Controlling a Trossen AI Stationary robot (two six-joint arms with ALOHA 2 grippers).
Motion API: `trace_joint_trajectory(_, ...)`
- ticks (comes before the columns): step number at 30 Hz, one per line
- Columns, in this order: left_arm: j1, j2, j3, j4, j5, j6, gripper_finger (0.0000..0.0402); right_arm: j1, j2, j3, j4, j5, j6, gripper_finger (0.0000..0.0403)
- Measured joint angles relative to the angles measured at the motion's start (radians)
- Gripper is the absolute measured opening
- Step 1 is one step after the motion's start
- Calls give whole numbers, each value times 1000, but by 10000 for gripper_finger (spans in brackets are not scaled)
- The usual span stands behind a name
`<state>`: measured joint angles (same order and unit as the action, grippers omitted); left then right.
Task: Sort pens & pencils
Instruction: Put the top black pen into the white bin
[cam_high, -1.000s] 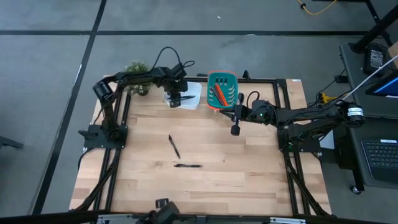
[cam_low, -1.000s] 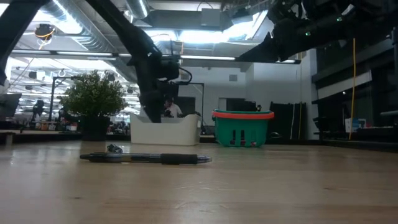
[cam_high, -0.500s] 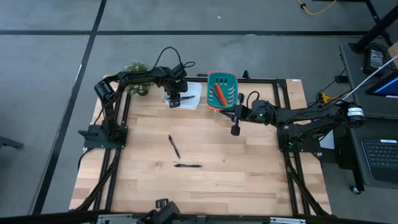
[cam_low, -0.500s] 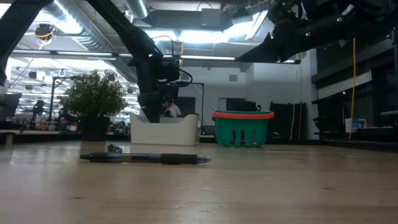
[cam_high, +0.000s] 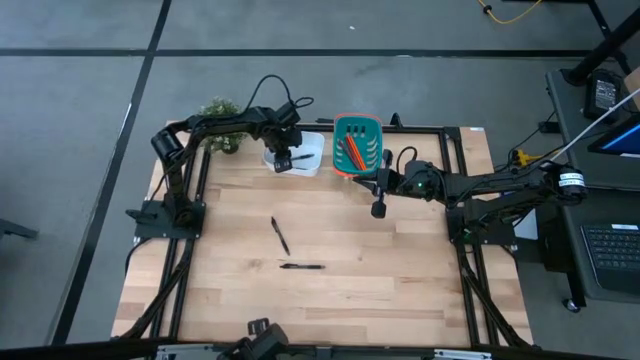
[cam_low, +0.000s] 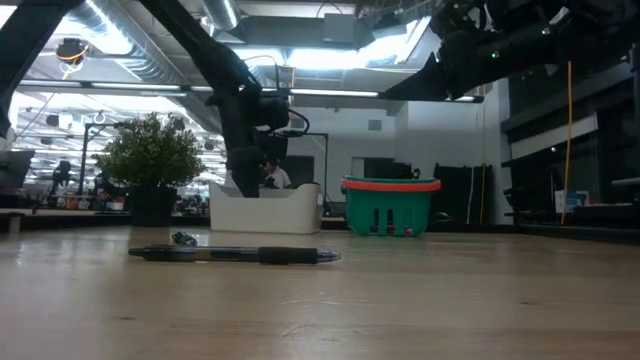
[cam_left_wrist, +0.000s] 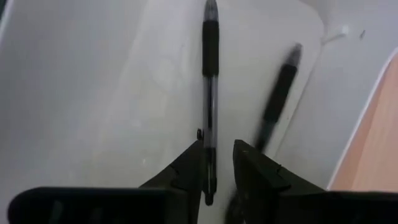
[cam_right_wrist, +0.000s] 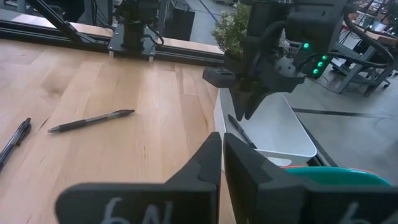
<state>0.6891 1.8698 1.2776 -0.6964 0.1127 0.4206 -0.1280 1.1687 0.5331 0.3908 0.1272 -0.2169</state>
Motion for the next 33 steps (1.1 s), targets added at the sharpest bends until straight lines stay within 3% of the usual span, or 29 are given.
trace_joint_trajectory(10,-8,-81,-1,-27,24,-53,83,0,0,0,-13,0,2,21)
trace_joint_trajectory(15,-22,-127,0,-55,200,-66,83,0,0,0,-19,0,4,21)
trace_joint_trajectory(18,-44,-129,-1,-87,247,-116,84,0,0,0,-19,0,5,21)
trace_joint_trajectory(27,-183,-129,-1,-91,241,-120,84,0,0,0,-20,-45,14,21)
trace_joint_trajectory(33,-337,-129,-1,-115,116,-128,80,0,0,0,-24,-88,29,21)
